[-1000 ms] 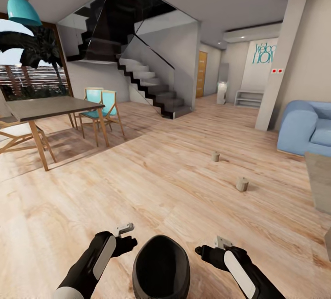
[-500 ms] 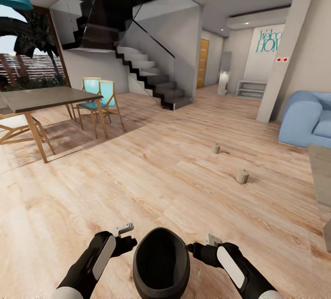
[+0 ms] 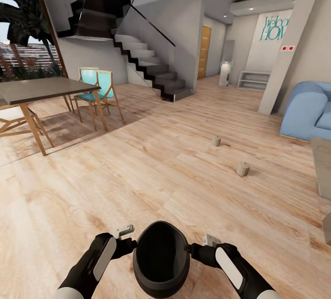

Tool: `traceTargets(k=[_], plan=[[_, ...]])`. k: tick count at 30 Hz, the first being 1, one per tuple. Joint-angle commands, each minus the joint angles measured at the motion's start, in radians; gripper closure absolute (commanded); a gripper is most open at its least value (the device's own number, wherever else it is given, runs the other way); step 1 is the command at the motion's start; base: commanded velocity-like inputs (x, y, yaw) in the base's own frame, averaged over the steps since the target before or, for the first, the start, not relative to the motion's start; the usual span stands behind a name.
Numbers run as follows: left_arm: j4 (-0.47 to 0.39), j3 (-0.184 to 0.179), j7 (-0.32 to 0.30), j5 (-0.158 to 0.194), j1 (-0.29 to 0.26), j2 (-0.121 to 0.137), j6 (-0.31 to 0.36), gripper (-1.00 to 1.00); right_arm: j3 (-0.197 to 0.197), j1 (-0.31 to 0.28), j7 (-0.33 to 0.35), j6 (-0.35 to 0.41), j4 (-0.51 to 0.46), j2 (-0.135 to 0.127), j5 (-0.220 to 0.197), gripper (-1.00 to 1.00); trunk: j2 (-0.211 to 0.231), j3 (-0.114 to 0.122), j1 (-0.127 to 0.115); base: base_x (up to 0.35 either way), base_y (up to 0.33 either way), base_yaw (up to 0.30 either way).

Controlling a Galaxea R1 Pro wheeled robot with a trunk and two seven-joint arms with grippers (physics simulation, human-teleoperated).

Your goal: Place each of the two pumpkins and all three candles from the living room inside a cabinet in the living room (use any cabinet), then make sure every cabinet is closed, and position the cauldron so it is next to a table in the living room.

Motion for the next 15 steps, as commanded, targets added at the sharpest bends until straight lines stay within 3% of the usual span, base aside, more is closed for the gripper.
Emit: traceTargets(k=[1,15], plan=[[-0.002,-0.002,0.009,0.011,0.000,0.000,0.002,-1.00,0.006,-0.001,-0.004,0.000,-0.002,-0.001,-0.006,-1.00,0.000,-0.001,0.000,0.000,0.000,0.000],[-0.007,-0.002,0.009,0.012,0.000,0.000,0.002,-1.00,0.025,-0.002,0.040,-0.048,-0.002,0.027,0.002,-1.00,0.000,-0.001,0.000,0.000,0.000,0.000]])
